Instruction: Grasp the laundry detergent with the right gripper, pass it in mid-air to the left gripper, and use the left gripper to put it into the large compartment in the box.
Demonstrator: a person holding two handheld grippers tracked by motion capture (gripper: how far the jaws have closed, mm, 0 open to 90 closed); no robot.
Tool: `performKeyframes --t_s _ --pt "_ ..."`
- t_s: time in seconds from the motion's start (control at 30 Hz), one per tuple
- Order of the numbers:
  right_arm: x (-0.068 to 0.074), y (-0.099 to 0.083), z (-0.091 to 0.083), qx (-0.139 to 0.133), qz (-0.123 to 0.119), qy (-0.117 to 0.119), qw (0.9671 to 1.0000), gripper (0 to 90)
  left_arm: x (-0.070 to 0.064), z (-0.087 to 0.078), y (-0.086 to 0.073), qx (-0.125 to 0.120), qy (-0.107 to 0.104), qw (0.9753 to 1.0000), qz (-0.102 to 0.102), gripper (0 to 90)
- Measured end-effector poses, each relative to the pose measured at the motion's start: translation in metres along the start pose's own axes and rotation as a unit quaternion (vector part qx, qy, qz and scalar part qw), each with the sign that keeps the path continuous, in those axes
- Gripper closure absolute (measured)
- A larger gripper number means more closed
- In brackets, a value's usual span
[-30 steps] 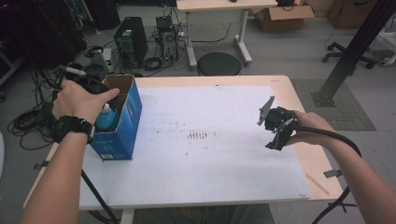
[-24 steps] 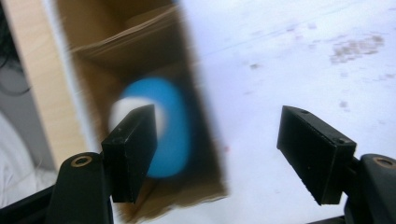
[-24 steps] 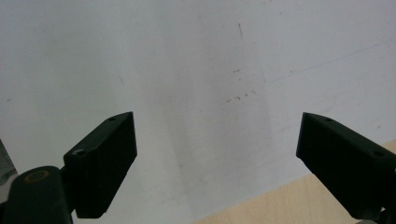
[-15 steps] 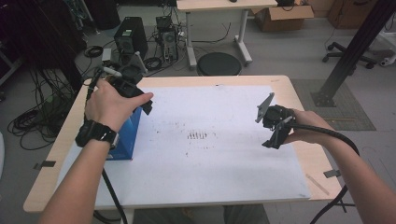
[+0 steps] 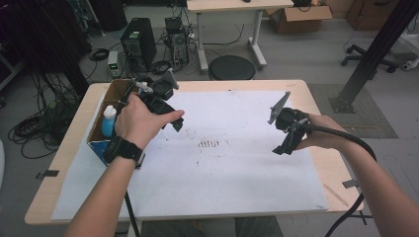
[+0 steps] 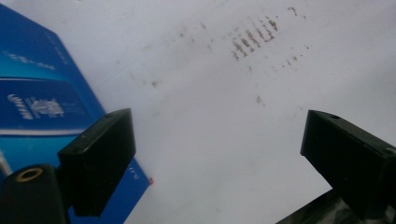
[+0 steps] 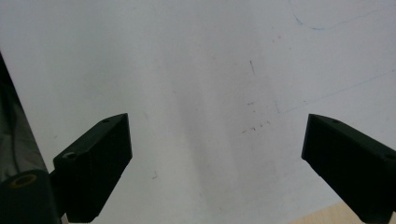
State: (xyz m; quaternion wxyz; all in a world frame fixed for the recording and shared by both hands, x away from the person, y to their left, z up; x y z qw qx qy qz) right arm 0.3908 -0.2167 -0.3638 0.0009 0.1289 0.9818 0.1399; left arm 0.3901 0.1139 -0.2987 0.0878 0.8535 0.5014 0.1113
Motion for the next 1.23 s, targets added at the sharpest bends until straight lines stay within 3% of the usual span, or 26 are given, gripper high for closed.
performKeyframes --t_s 0.27,0.57,1.23 --pt "0.000 0.002 -0.004 -0.031 0.014 0.033 0.9989 5.3 -0.013 0.014 0.000 0.004 -0.029 0.9995 0.009 6.7" --pt "0.000 0.001 -0.006 -0.038 0.016 0.034 0.9986 4.7 -0.027 0.020 0.003 -0.001 -0.055 0.9981 0.028 5.0" --pt "0.000 0.002 -0.004 -0.037 0.016 0.032 0.9987 4.5 -0.027 0.019 0.001 -0.003 -0.065 0.9974 0.031 4.9"
Point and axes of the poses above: each handheld gripper's, and its own axes: z roughly forward along the jaws, y roughly out of its top, x roughly to its left, the point moved 6 cm from there along z, roughly forward along the jaws, and after that the axes turned 7 degrees about y, right-handed, at the moved point
